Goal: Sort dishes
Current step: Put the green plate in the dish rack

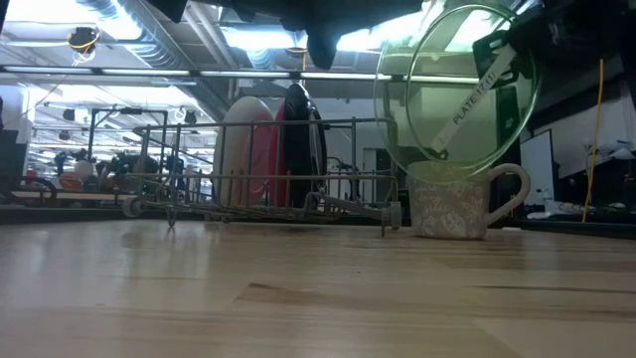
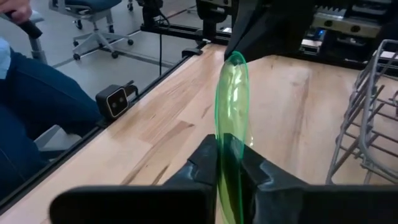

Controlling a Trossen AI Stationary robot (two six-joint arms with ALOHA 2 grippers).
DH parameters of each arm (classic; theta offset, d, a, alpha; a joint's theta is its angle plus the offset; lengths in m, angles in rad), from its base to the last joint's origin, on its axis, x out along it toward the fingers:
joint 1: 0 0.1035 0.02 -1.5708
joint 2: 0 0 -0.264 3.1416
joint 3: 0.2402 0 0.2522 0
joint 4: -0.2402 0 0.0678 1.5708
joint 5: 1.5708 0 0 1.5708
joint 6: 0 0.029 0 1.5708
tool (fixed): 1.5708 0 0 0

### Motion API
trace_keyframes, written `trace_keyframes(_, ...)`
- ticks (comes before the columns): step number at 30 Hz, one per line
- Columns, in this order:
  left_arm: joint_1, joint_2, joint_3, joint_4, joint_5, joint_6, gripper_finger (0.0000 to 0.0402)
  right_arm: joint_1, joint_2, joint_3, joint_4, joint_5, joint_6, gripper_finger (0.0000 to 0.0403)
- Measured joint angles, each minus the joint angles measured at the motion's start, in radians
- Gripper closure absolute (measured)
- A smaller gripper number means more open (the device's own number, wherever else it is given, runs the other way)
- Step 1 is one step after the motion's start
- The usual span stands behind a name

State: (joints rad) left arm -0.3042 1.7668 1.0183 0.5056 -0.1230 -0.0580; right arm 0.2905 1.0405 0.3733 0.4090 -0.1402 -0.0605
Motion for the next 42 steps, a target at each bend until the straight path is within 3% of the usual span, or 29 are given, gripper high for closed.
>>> trace_keyframes(9, 0.021, 0.000, 0.001, -0.041, 0.009, -0.145, 0.0335, -0.003, 0.000, 0.002, 0.077, 0.036, 0.006, 0.0392)
trace_keyframes(15, 0.024, 0.002, 0.001, -0.053, 0.015, -0.130, 0.0302, -0.004, 0.000, 0.002, 0.097, 0.033, 0.005, 0.0390)
trace_keyframes(19, 0.024, 0.002, 0.001, -0.051, 0.014, -0.121, 0.0318, -0.004, 0.000, 0.002, 0.105, 0.026, 0.004, 0.0388)
trace_keyframes(26, 0.025, 0.002, 0.001, -0.051, 0.011, -0.121, 0.0393, -0.003, -0.001, 0.002, 0.120, 0.019, 0.032, 0.0361)
trace_keyframes(42, 0.009, 0.003, 0.001, -0.053, 0.017, -0.195, 0.0399, -0.003, -0.005, 0.002, 0.204, -0.011, 0.037, 0.0264)
